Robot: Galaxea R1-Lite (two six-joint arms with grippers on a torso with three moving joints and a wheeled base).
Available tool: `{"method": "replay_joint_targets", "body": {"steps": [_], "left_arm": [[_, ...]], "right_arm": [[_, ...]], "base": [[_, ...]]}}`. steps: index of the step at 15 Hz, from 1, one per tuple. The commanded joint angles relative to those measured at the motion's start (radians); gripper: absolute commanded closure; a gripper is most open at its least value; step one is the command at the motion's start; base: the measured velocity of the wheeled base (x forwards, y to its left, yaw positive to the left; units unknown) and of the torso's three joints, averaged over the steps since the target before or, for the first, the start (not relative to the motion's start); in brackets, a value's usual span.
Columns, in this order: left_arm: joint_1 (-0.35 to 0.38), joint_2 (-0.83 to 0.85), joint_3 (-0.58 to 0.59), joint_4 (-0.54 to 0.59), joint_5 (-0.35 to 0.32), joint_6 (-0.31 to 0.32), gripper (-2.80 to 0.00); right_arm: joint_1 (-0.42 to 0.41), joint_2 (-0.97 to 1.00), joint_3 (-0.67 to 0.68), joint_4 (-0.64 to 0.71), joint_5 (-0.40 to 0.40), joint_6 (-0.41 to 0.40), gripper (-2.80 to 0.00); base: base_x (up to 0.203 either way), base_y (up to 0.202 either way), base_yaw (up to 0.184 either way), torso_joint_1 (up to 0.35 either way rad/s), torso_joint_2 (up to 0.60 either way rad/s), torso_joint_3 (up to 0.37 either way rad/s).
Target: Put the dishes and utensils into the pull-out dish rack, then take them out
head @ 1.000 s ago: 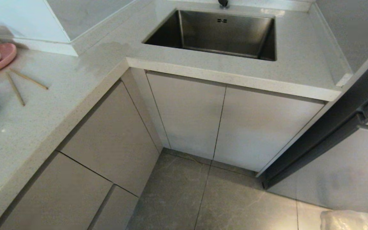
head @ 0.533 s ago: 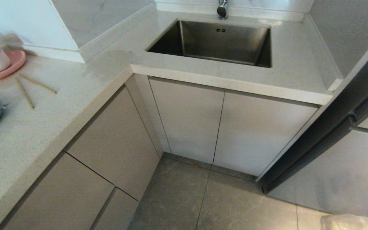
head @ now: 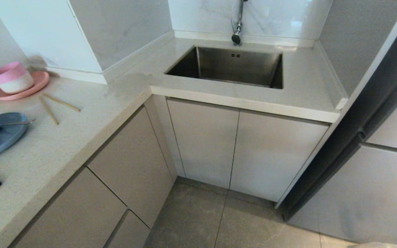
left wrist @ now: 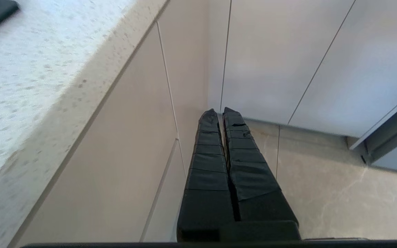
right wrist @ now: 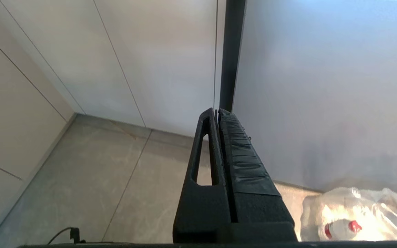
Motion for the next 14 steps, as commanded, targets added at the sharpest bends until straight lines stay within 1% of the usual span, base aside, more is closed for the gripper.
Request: {"method": "replay_joint_targets", "body": {"steps": [1, 14], "left_arm": [[0.000, 0.000, 0.000, 0.000, -0.001, 0.000, 0.00], [0.000, 0.000, 0.000, 0.000, -0.001, 0.000, 0.00]], "right_arm": [[0.000, 0.001, 0.000, -0.001, 0.000, 0.000, 0.00], [0.000, 0.000, 0.000, -0.001, 0.000, 0.000, 0.00]], "base": [[0.000, 0.000, 0.000, 0.002, 0.01, 0.207], [0.000, 0.000, 0.000, 0.001, 0.00, 0.202]]}}
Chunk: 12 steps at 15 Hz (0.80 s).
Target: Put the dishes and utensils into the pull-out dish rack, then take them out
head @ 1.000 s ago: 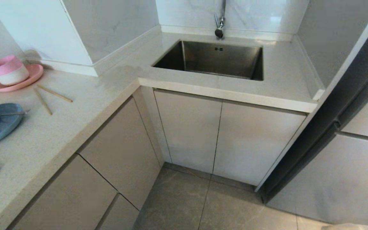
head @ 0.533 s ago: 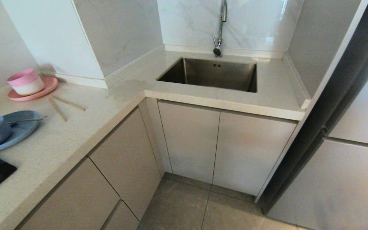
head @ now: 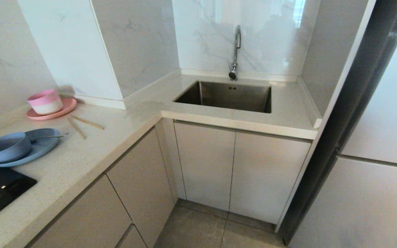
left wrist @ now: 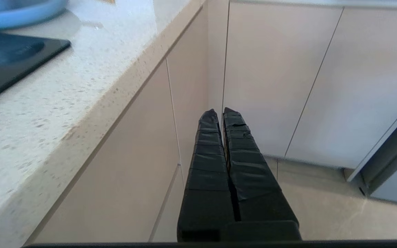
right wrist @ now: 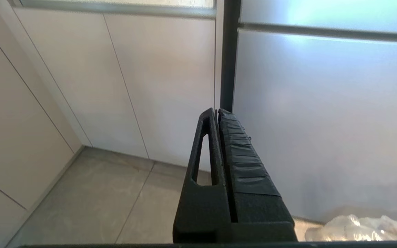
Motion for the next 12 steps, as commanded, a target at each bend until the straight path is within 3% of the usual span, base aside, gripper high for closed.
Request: {"method": "replay_joint_targets", "body": {"steps": [1, 4, 12], "left_arm": [[0.000, -0.001, 0.000, 0.000, 0.000, 0.000, 0.00], [0.000, -0.001, 0.001, -0.002, 0.000, -0.003, 0.00], [0.000, -0.001, 0.002, -0.002, 0.001, -0.006, 0.00]], "right_arm": [[0.000, 0.000, 0.000, 0.000, 0.000, 0.000, 0.00], [0.000, 0.001, 0.000, 0.000, 0.000, 0.000, 0.00], [0.000, 0.000, 0.000, 0.000, 0.000, 0.000, 0.00]], "base": [[0.000, 0.000, 0.000, 0.005, 0.00, 0.206], [0.000, 0.000, 0.000, 0.001, 0.00, 0.133], [0.000, 0.000, 0.000, -0.001, 0.00, 0.008]]}}
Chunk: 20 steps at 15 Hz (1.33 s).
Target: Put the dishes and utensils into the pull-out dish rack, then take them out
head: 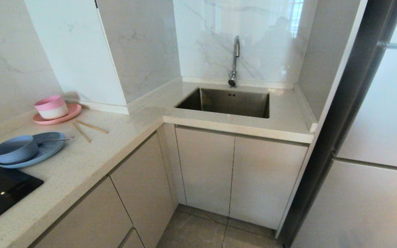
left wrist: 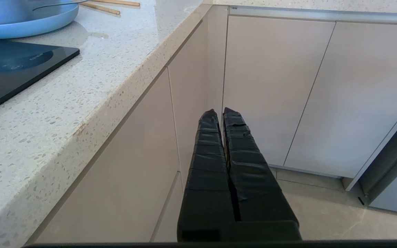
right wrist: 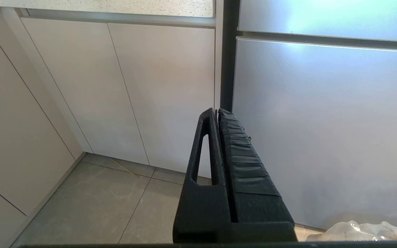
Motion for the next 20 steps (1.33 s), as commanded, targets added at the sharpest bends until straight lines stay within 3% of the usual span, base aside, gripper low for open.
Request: {"method": "replay_joint_targets", "body": {"steps": [1, 20], "left_arm": [[0.000, -0.002, 0.000, 0.000, 0.000, 0.000, 0.00], [0.000, -0.002, 0.000, 0.000, 0.000, 0.000, 0.00]], "right_arm": [[0.000, 0.001, 0.000, 0.000, 0.000, 0.000, 0.00], [0.000, 0.001, 0.000, 0.000, 0.000, 0.000, 0.00]], "base": [[0.000, 0.000, 0.000, 0.000, 0.00, 0.000], [0.000, 0.000, 0.000, 0.000, 0.00, 0.000]]}}
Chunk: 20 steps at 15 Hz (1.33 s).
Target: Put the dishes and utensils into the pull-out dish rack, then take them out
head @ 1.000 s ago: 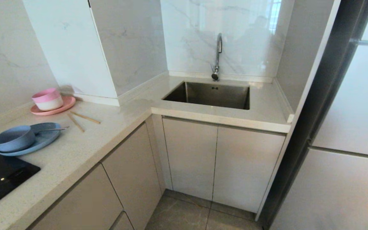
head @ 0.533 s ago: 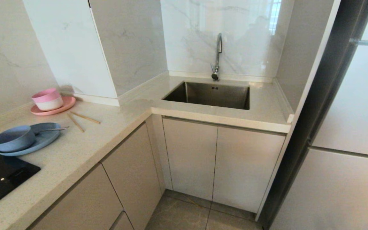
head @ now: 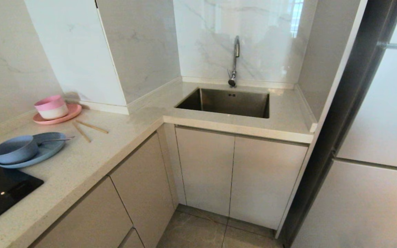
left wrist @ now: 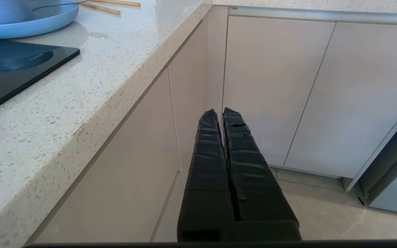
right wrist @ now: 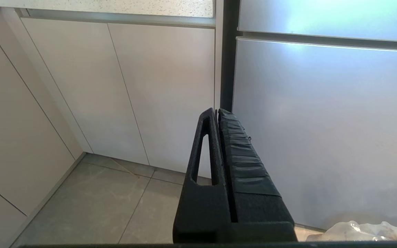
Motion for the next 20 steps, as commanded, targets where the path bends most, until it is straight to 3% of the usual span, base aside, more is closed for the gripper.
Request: {"method": "replay_joint_targets", "body": {"steps": [1, 20], "left_arm": [[0.000, -0.002, 0.000, 0.000, -0.001, 0.001, 0.00], [0.000, -0.002, 0.000, 0.000, -0.001, 0.000, 0.00]], "right_arm": [[0.000, 0.000, 0.000, 0.000, 0.000, 0.000, 0.00], [0.000, 0.001, 0.000, 0.000, 0.000, 0.002, 0.00]], "base": [[0.000, 0.000, 0.000, 0.000, 0.00, 0.000], [0.000, 0.000, 0.000, 0.000, 0.00, 0.000]]}}
